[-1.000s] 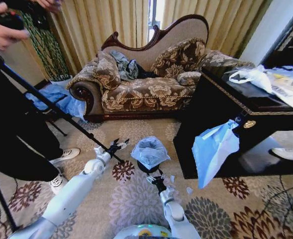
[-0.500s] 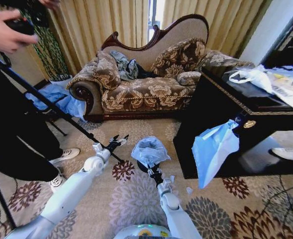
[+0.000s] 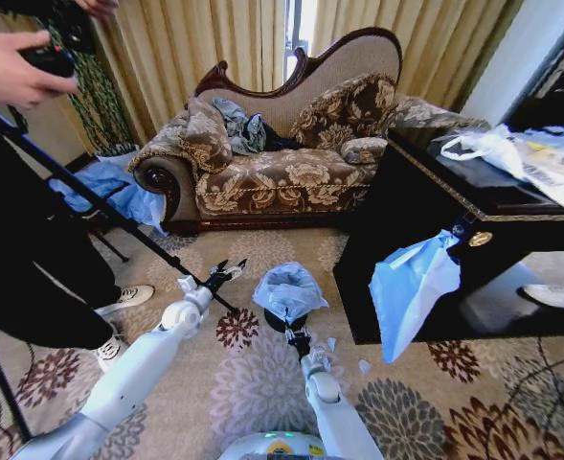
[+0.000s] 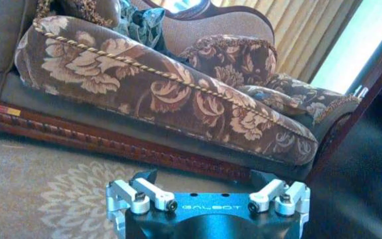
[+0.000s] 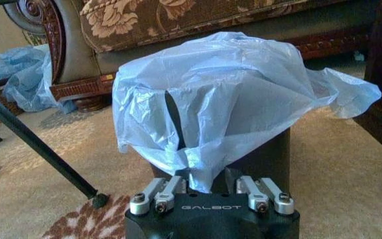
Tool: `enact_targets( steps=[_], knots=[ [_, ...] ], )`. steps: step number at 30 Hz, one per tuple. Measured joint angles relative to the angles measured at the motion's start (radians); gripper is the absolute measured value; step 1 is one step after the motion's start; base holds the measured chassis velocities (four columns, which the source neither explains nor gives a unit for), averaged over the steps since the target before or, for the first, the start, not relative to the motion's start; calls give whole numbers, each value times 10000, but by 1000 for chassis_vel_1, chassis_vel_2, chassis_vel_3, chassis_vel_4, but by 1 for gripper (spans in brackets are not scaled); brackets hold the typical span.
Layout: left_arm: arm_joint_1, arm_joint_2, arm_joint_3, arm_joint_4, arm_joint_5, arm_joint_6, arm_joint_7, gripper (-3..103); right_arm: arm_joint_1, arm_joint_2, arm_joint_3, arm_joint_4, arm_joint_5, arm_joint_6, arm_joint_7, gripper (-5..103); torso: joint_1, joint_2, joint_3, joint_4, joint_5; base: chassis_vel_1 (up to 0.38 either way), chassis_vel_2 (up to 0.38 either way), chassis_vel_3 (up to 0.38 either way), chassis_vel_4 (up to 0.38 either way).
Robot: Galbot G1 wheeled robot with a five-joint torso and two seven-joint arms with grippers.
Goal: Place a garbage bag over the trash bin.
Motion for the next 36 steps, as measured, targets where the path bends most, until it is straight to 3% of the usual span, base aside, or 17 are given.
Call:
enact_targets(
  steps=[5, 8, 10, 11, 28, 36],
  knots=[
    [-4, -28, 0, 37, -11, -11, 1, 97, -40, 11, -9, 52, -18, 12, 37, 27, 0, 0, 0, 0, 0, 0, 0, 0, 0],
    [0, -60, -5, 54, -20, -17, 1, 97, -89, 19, 2, 33, -18, 24, 58, 11, -1, 0, 0, 0, 0, 0, 0, 0, 0],
    [1, -59, -5, 56, -21, -18, 1, 97, -98, 18, 9, 18, -17, 27, 62, 11, -2, 0, 0, 0, 1, 0, 0, 0, 0],
    [4, -59, -6, 56, -30, -19, 1, 97, -109, 18, 17, -5, -15, 31, 72, 3, -2, 0, 0, 0, 1, 0, 0, 0, 0],
    [28, -124, -3, 77, -62, -26, 0, 97, -35, 6, 237, -1235, -309, 260, 370, 0, -2, 0, 0, 0, 1, 0, 0, 0, 0],
    [6, -111, -28, 142, -89, -33, 6, 97, -636, -128, -3, 299, -77, 89, 407, 3, -2, 0, -1, 2, 0, 0, 0, 0, 0]
  ],
)
